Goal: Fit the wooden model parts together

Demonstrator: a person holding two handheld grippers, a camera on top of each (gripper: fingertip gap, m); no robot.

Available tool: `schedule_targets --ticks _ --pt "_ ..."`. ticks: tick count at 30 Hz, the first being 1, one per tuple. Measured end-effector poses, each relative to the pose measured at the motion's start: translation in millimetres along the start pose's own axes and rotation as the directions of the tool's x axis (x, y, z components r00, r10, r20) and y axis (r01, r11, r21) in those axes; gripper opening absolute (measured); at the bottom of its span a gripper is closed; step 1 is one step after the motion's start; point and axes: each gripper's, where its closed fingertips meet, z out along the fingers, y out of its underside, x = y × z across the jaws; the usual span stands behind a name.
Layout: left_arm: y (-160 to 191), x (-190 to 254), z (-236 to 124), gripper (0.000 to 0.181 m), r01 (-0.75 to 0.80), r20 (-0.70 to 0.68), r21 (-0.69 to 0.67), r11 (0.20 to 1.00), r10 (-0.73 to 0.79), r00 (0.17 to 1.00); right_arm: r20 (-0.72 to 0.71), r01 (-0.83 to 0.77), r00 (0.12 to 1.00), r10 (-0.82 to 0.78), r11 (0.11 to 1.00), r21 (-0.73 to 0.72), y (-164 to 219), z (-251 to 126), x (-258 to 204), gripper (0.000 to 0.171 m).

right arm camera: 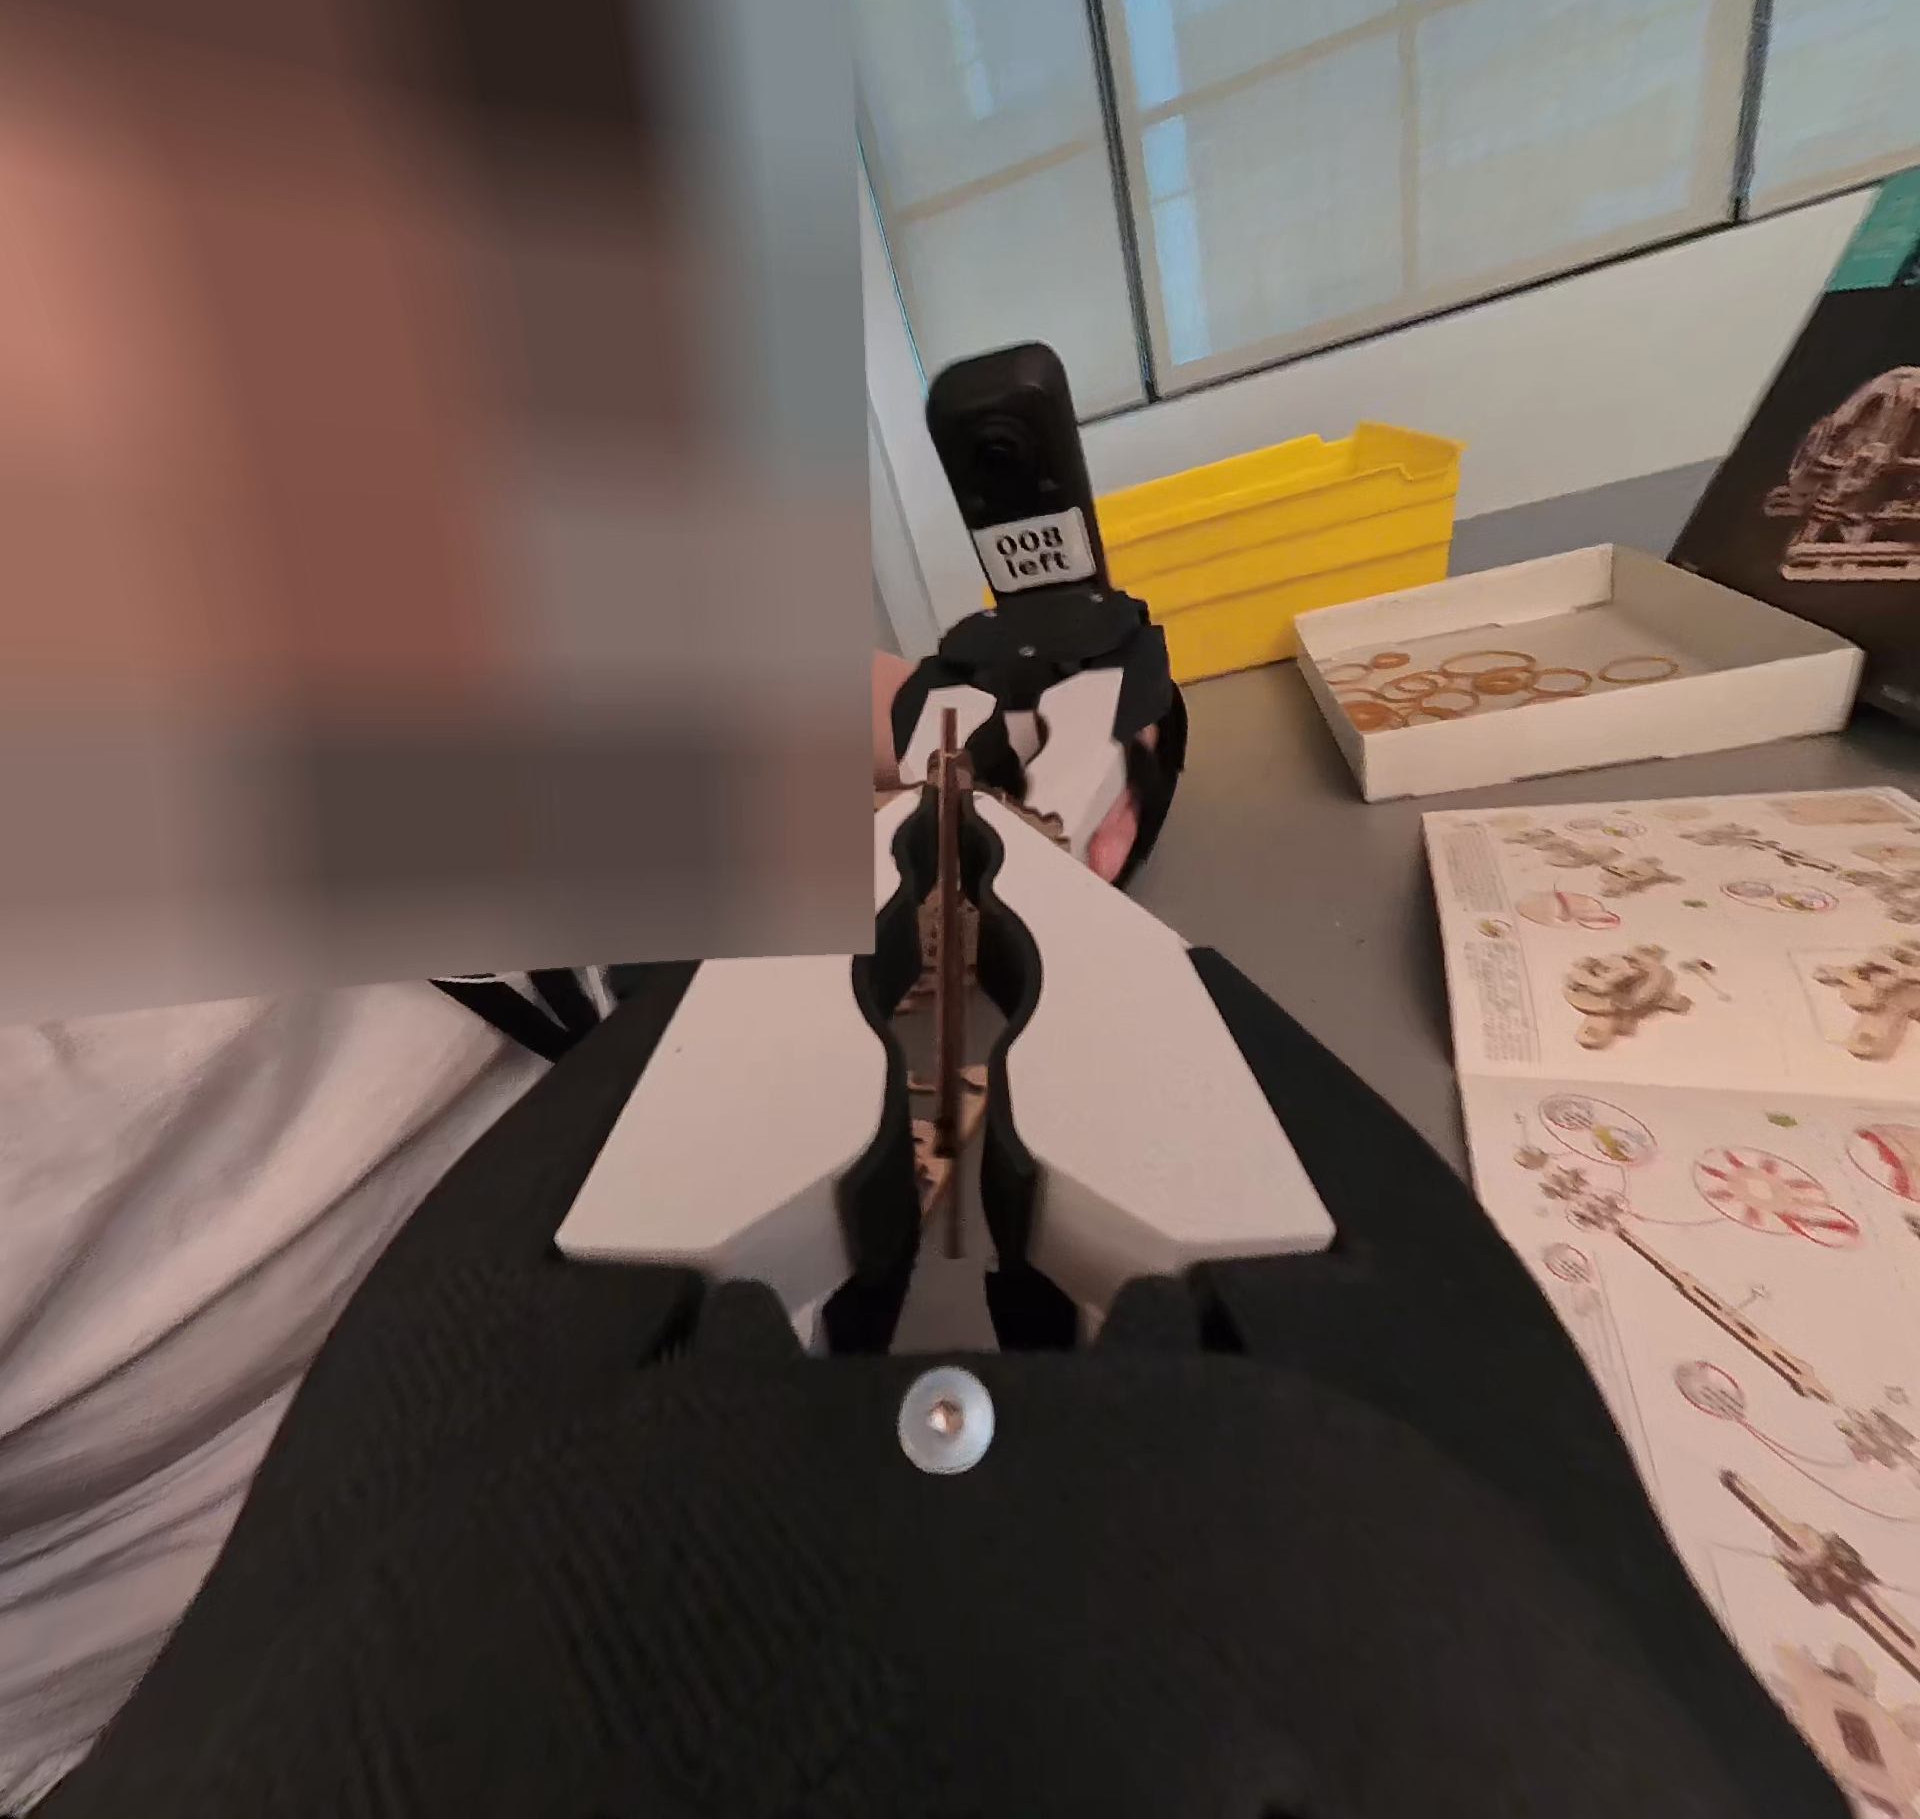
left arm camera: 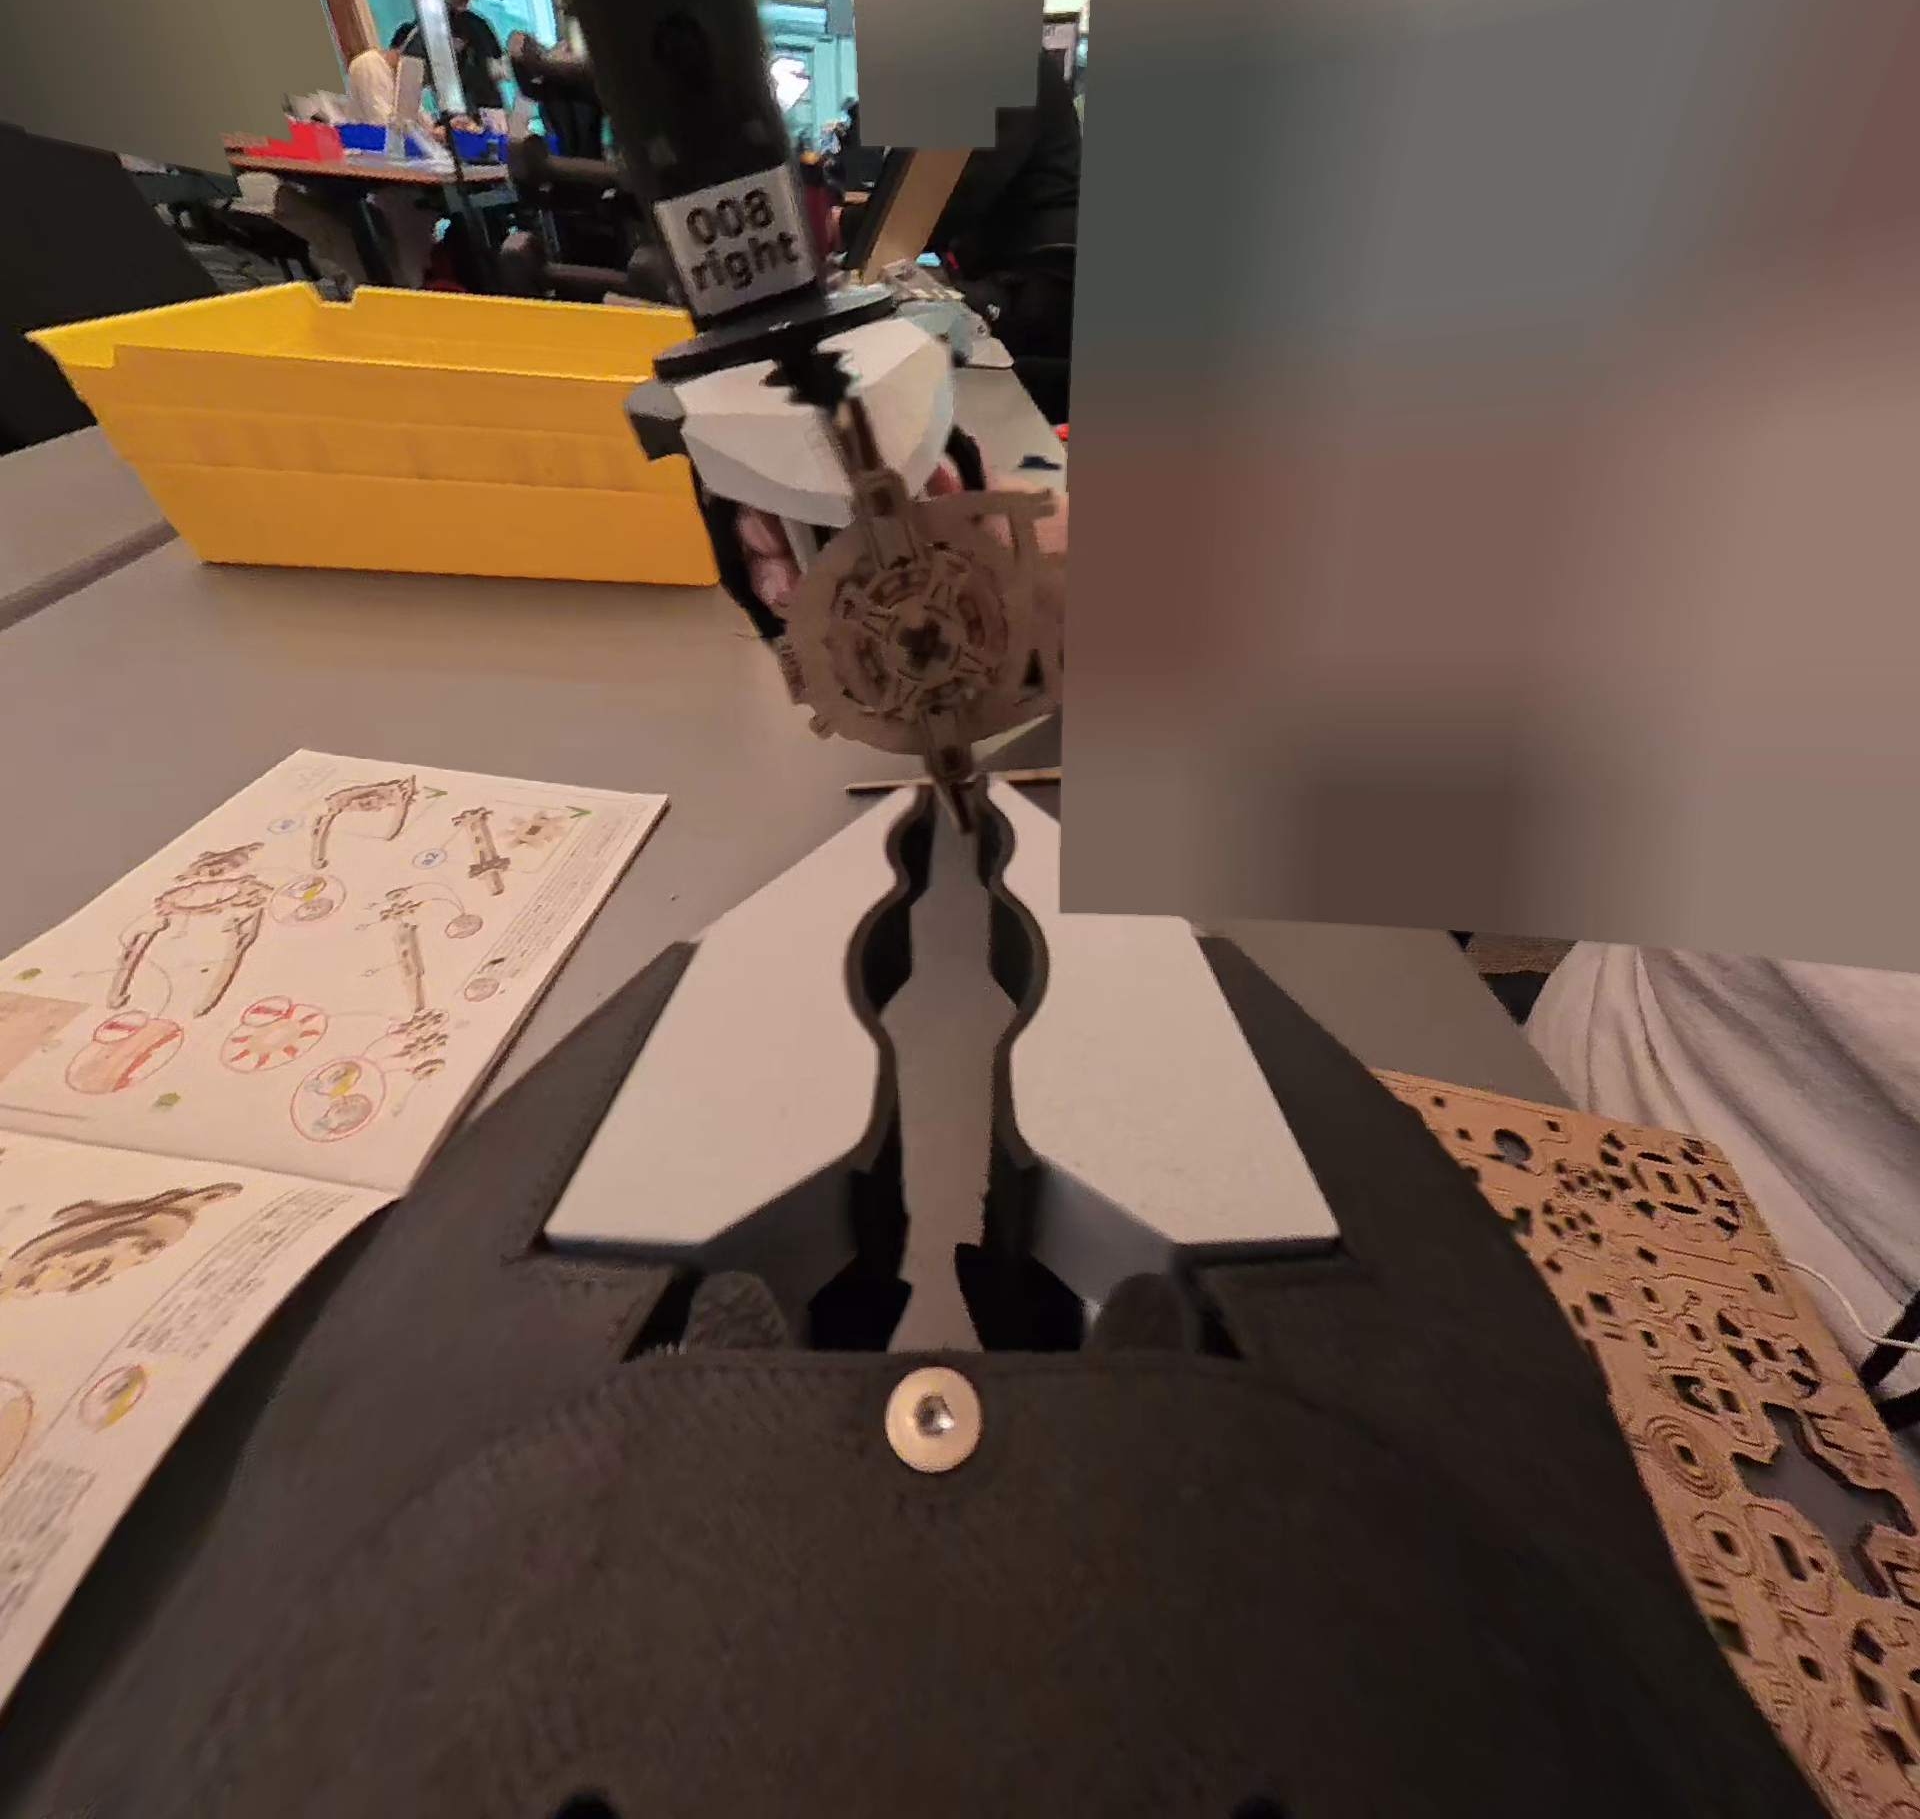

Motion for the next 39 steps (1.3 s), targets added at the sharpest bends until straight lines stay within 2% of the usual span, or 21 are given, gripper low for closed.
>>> schedule_targets --ticks 1,2,8,11,14,16,21,24,26,27,28,31,34,39 --pt "0 -6 -2 0.014 -0.002 0.027 -0.001 1.000 0.002 1.000 -0.024 0.003 1.000 -0.003 1.000 -0.018 3 1 3 0.000" --pt "-1 -11 -4 0.025 -0.008 0.047 0.009 1.000 0.007 0.999 -0.042 -0.003 0.999 0.001 0.999 -0.040 7 1 6 0.000" --pt "-17 -23 -17 0.029 -0.007 0.094 0.087 0.996 -0.001 0.996 -0.102 0.000 0.995 -0.019 0.983 -0.183 33 10 16 0.000" --pt "-15 -21 -10 0.027 -0.029 0.104 0.056 0.998 0.023 0.994 -0.130 0.006 0.991 -0.040 0.967 -0.253 46 16 20 0.000" --pt "-9 -25 -6 0.012 -0.091 0.169 -0.016 0.996 0.092 0.981 -0.133 0.022 0.989 -0.065 0.952 -0.306 56 22 20 0.000" --pt "-3 -22 -3 0.000 -0.135 0.161 -0.061 0.989 0.143 0.977 -0.134 0.032 0.988 -0.082 0.941 -0.336 62 25 20 0.000" --pt "8 -20 0 0.001 -0.123 0.131 -0.112 0.986 0.137 0.982 -0.147 0.041 0.983 -0.106 0.921 -0.387 72 28 23 0.000" --pt "10 -20 -2 0.015 -0.070 0.104 -0.109 0.992 0.082 0.991 -0.160 0.043 0.980 -0.114 0.918 -0.395 73 27 25 0.000" --pt "13 -18 -1 0.017 -0.024 0.075 -0.125 0.992 0.034 0.997 -0.163 0.044 0.980 -0.116 0.920 -0.390 72 26 26 0.000" --pt "15 -17 -1 0.014 -0.026 0.066 -0.139 0.990 0.035 0.997 -0.165 0.045 0.979 -0.118 0.919 -0.391 72 26 26 0.000" --pt "16 -16 -1 0.000 -0.042 0.063 -0.148 0.988 0.051 0.997 -0.163 0.048 0.979 -0.121 0.919 -0.392 72 26 26 0.000" --pt "15 -18 -2 0.000 -0.074 0.086 -0.142 0.987 0.086 0.993 -0.176 0.066 0.973 -0.147 0.916 -0.396 70 23 28 0.003" --pt "9 -25 -7 0.000 -0.002 0.110 -0.087 0.996 0.012 0.994 -0.220 0.091 0.956 -0.196 0.906 -0.413 62 7 35 0.016" --pt "-2 -43 -20 0.000 0.252 0.098 0.041 0.967 -0.255 0.962 -0.280 0.064 0.952 -0.121 0.977 -0.204 18 -17 39 0.015"
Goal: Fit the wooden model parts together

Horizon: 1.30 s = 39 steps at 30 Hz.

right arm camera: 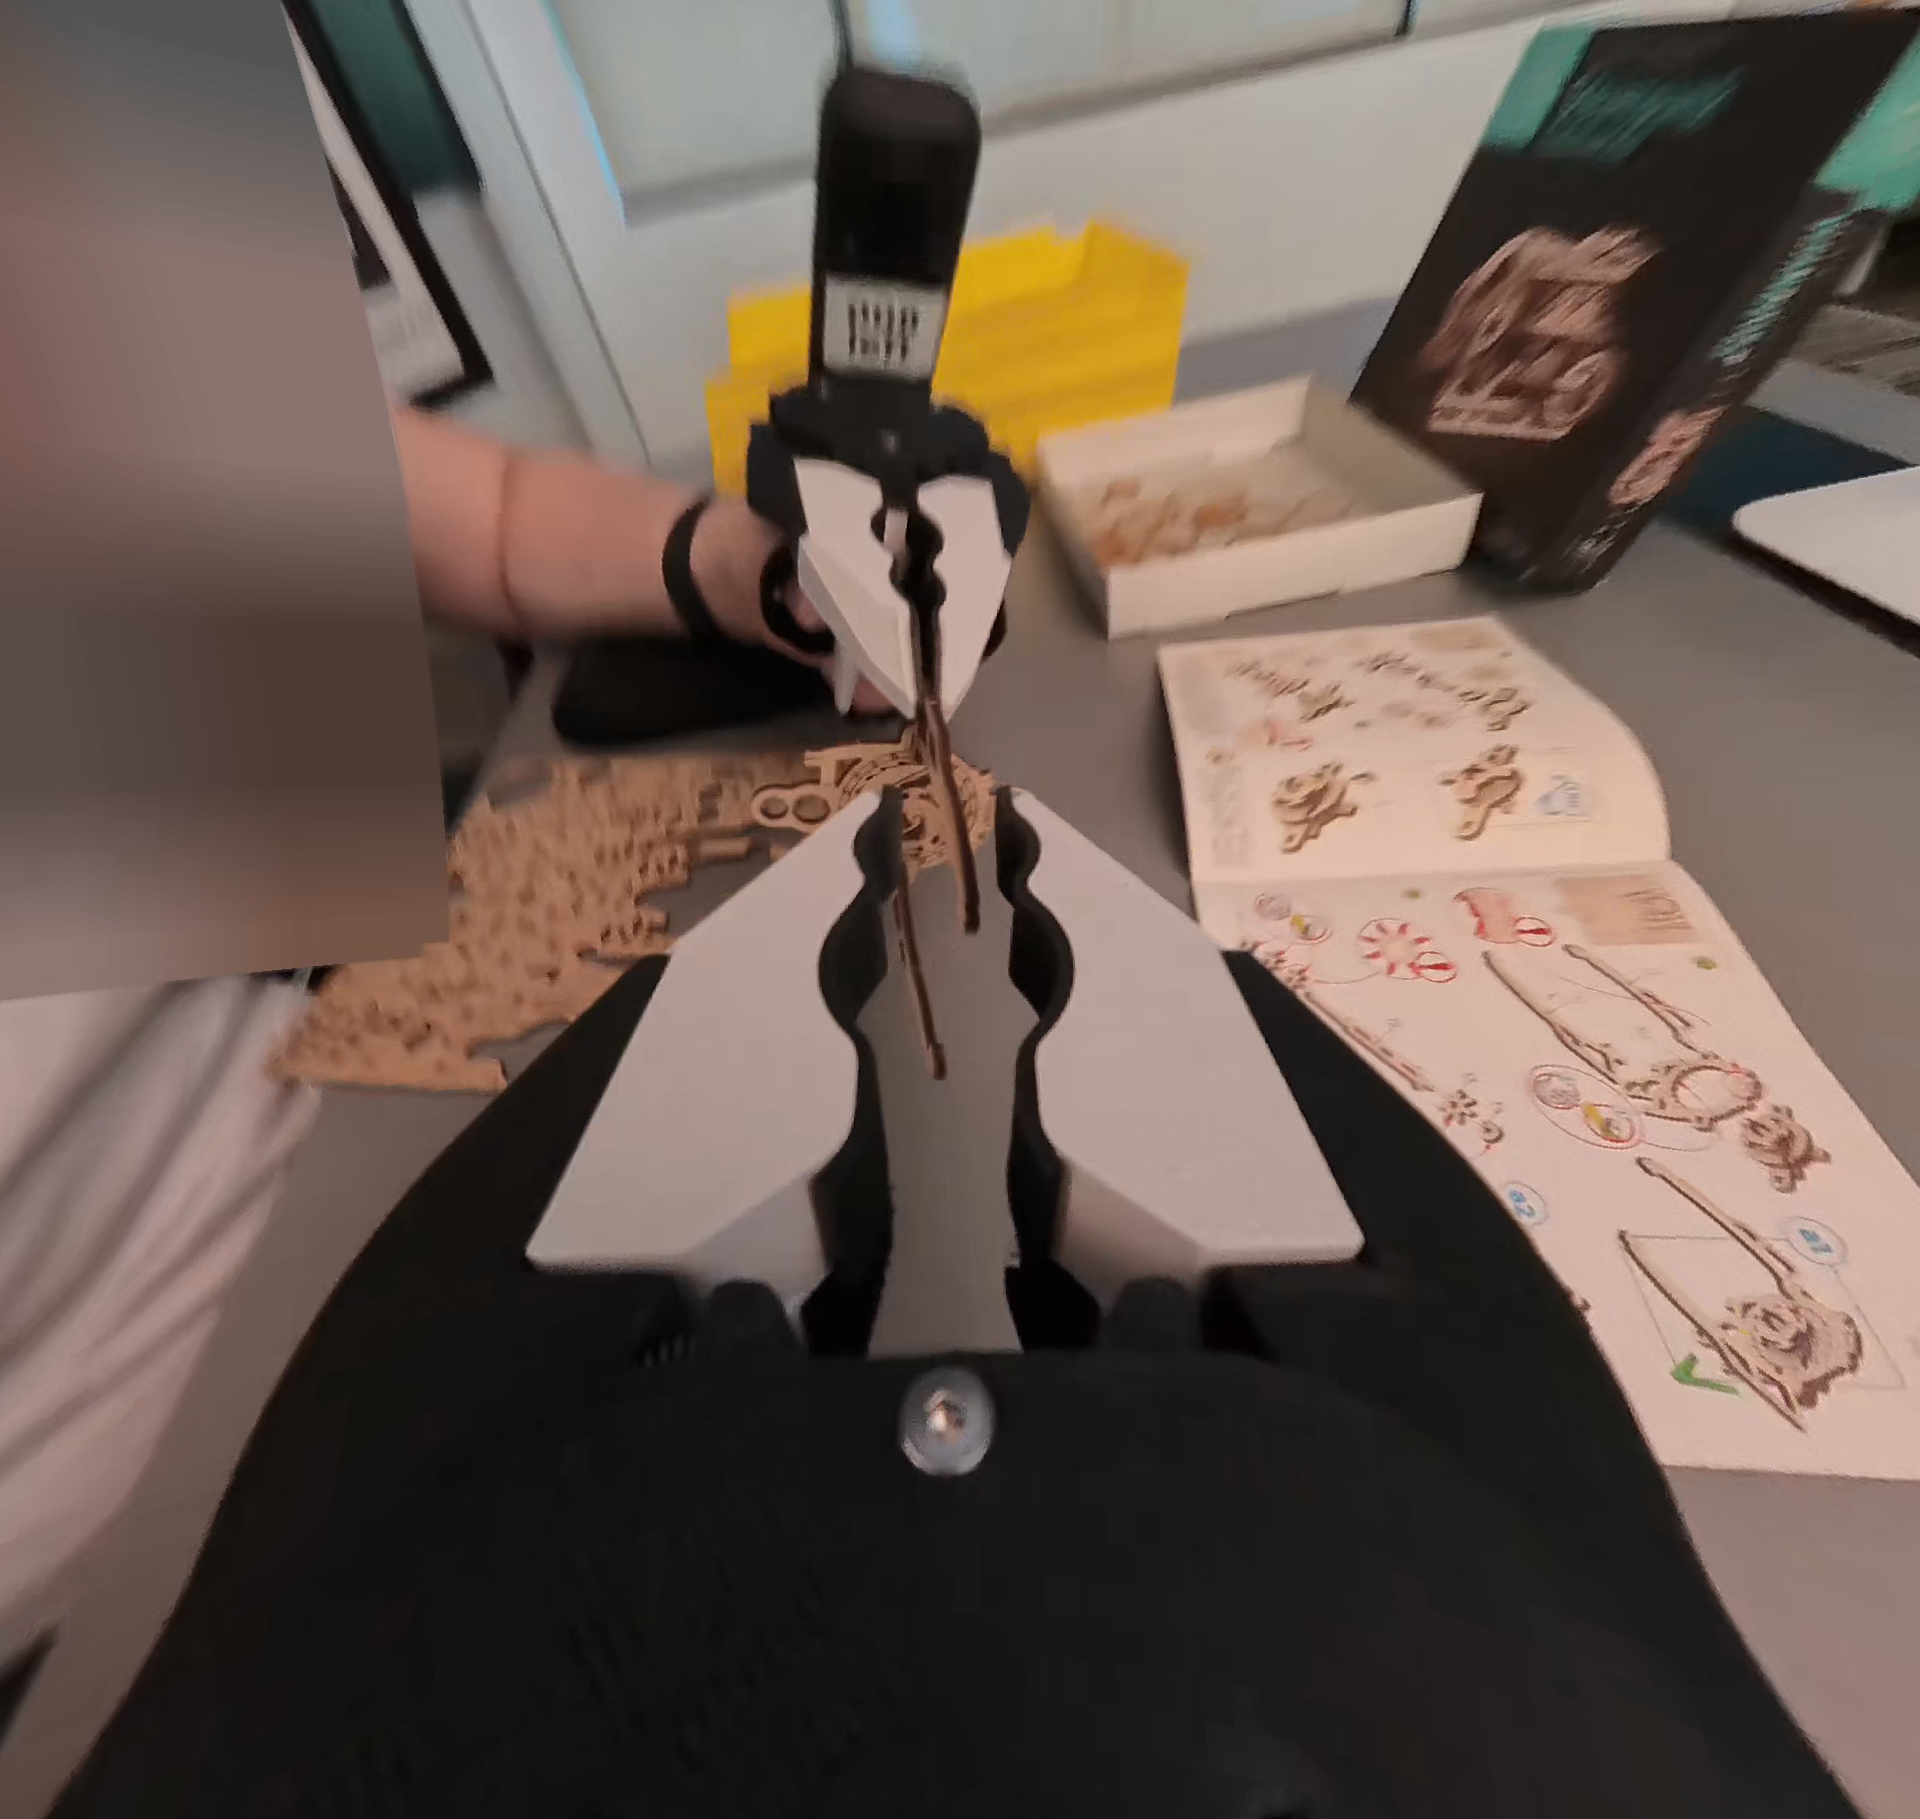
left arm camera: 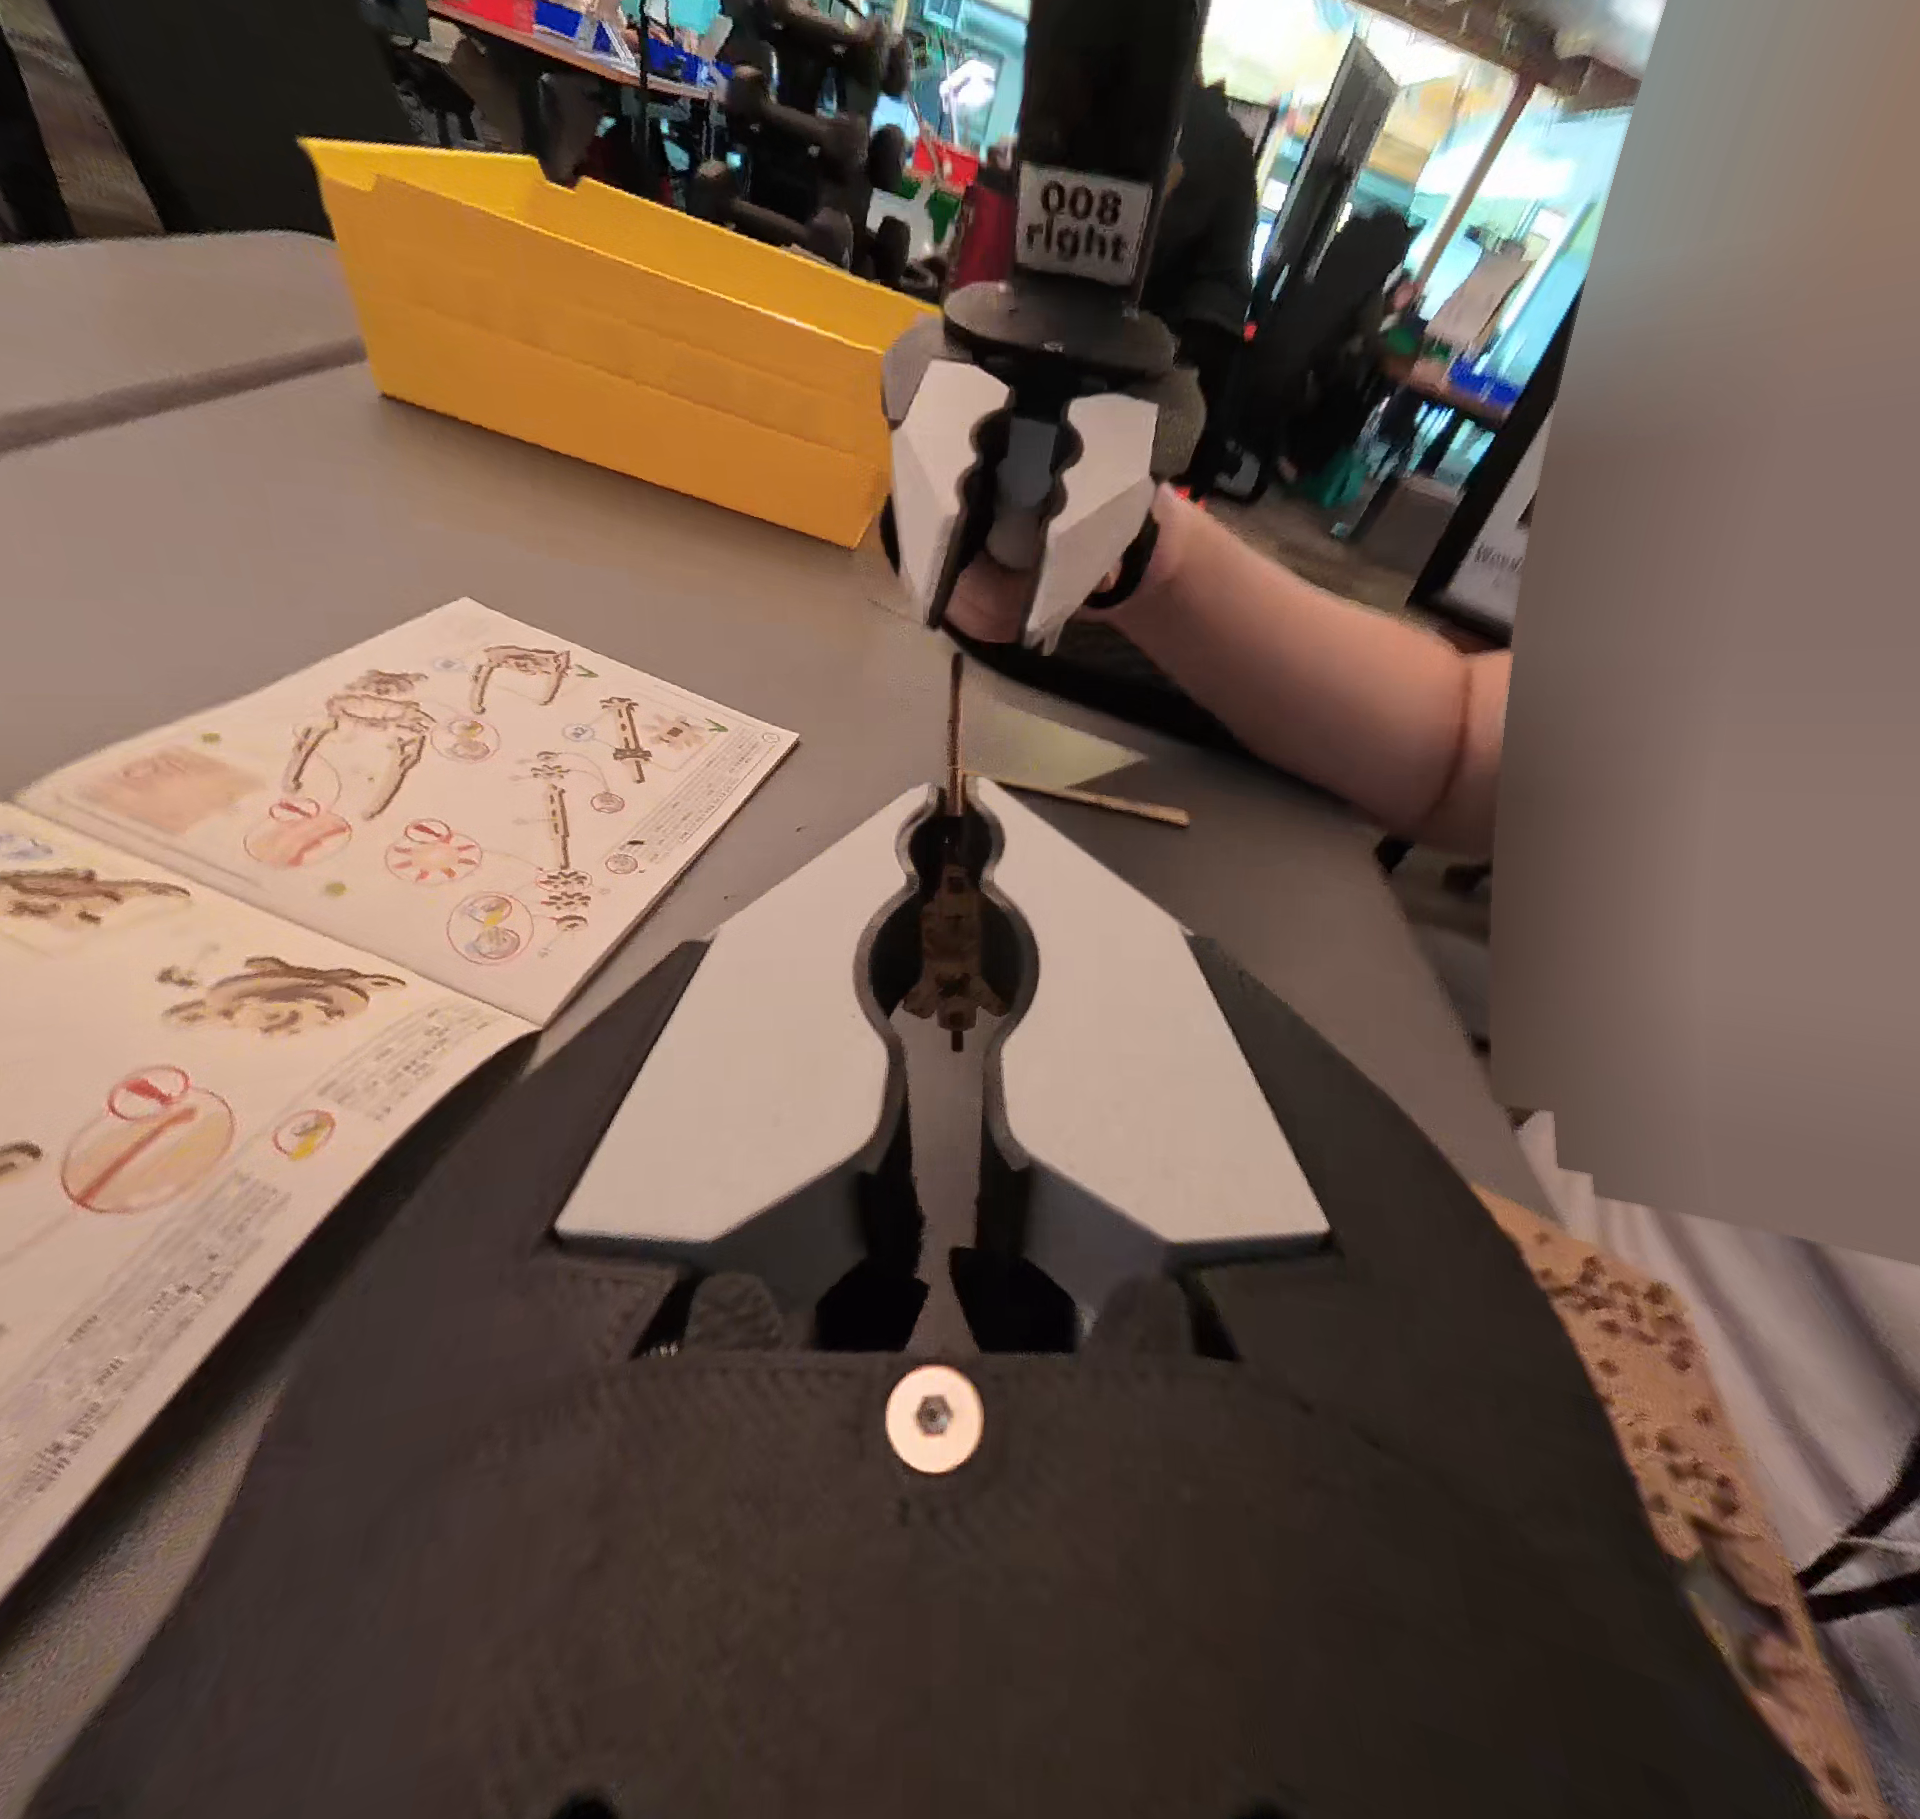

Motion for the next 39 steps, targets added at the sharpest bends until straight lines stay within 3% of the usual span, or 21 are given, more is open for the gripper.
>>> schedule_targets --ticks 4,9,16,20,25,27,28,31,36,38,39 --pt "-10 -5 -6 0.000 0.134 -0.038 0.069 0.989 -0.132 0.991 -0.022 -0.127 0.991 0.130 0.988 0.085 -9 -11 16 0.015" --pt "-13 -6 -8 0.000 0.185 -0.060 0.094 0.978 -0.180 0.982 0.035 -0.238 0.971 0.236 0.958 0.158 -17 -20 20 0.015" --pt "-15 -4 -9 0.000 0.220 -0.083 0.107 0.970 -0.212 0.974 0.079 -0.264 0.963 0.257 0.961 0.087 -4 -8 12 0.014" --pt "-14 -2 -7 0.000 0.216 -0.087 0.098 0.971 -0.208 0.974 0.103 -0.247 0.965 0.241 0.967 0.056 -1 -4 5 0.000" --pt "-13 -1 -7 0.000 0.225 -0.097 0.094 0.970 -0.216 0.971 0.110 -0.228 0.969 0.221 0.972 0.055 -2 -4 2 0.000" --pt "-11 -1 -5 0.000 0.223 -0.096 0.075 0.972 -0.216 0.972 0.125 -0.241 0.964 0.234 0.970 0.043 0 -1 0 0.008" --pt "-8 1 -4 0.000 0.217 -0.095 0.059 0.974 -0.211 0.973 0.130 -0.237 0.964 0.233 0.971 0.017 4 1 -2 0.000" --pt "-5 0 -3 0.000 0.217 -0.090 0.042 0.975 -0.213 0.973 0.111 -0.174 0.978 0.178 0.984 -0.050 15 4 -5 0.000" --pt "4 5 2 0.000 0.204 -0.103 -0.018 0.979 -0.204 0.973 0.114 -0.180 0.975 0.189 0.980 -0.083 21 19 -10 0.020" --pt "10 7 6 0.000 0.181 -0.099 -0.050 0.982 -0.185 0.978 0.117 -0.172 0.976 0.187 0.977 -0.128 29 24 -14 0.000" --pt "11 7 6 0.000 0.174 -0.091 -0.057 0.983 -0.179 0.980 0.102 -0.161 0.979 0.176 0.977 -0.143 32 26 -14 0.001"
